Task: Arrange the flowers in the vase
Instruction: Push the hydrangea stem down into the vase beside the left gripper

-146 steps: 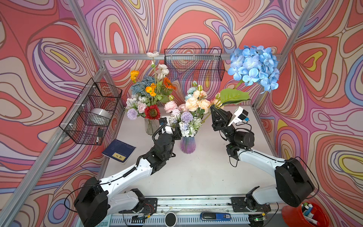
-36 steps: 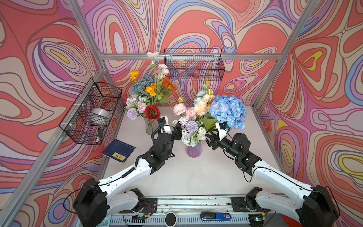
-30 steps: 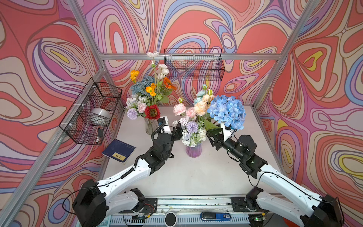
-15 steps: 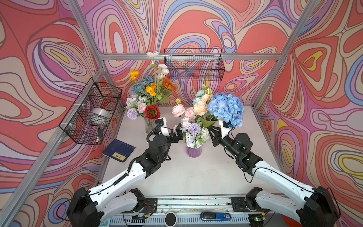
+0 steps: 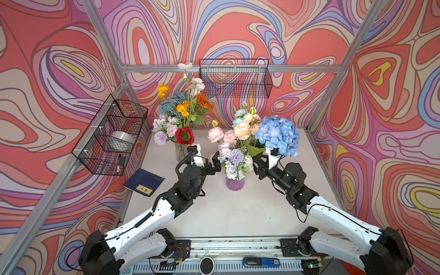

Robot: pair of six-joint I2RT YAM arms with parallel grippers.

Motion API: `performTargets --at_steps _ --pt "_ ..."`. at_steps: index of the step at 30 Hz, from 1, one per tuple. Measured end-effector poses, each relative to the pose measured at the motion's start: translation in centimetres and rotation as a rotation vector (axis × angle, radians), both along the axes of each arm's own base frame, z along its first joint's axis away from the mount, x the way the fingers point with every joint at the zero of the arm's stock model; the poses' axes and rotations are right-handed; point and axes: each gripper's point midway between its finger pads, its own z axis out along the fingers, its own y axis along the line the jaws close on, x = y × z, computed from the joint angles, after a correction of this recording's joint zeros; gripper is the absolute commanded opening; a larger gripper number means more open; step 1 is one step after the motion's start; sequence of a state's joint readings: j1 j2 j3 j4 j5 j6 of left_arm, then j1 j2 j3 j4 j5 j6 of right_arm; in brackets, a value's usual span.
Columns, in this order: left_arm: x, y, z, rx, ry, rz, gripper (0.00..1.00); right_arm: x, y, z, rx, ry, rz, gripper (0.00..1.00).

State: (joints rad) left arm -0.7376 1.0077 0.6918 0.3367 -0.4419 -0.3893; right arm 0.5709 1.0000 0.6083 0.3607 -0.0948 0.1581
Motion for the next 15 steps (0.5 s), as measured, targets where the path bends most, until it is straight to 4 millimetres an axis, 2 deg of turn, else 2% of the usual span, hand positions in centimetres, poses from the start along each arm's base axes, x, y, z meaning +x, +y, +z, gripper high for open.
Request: performTargets --at_steps 3,6,10,15 --pt "-0.2 -0.1 0.3 -0.007 -0.006 -0.016 1.00 -0.9 -1.0 0.4 -0.020 -0.006 -0.018 0.61" --pt "-0.3 0.2 1.2 -0.020 -0.018 -0.021 1.00 -1.8 -1.7 -0.2 -0.038 0.012 -0.027 0.65" --pt "-0.5 0.3 2.6 -0.042 -0.042 -0.040 1.00 -2.7 -2.0 -2.8 -0.072 0.077 -0.012 0.68" --pt "-0.3 0.2 3.3 -0.053 -0.045 -0.073 1.00 -3.3 -1.1 -6.3 -0.095 0.158 0.048 0.70"
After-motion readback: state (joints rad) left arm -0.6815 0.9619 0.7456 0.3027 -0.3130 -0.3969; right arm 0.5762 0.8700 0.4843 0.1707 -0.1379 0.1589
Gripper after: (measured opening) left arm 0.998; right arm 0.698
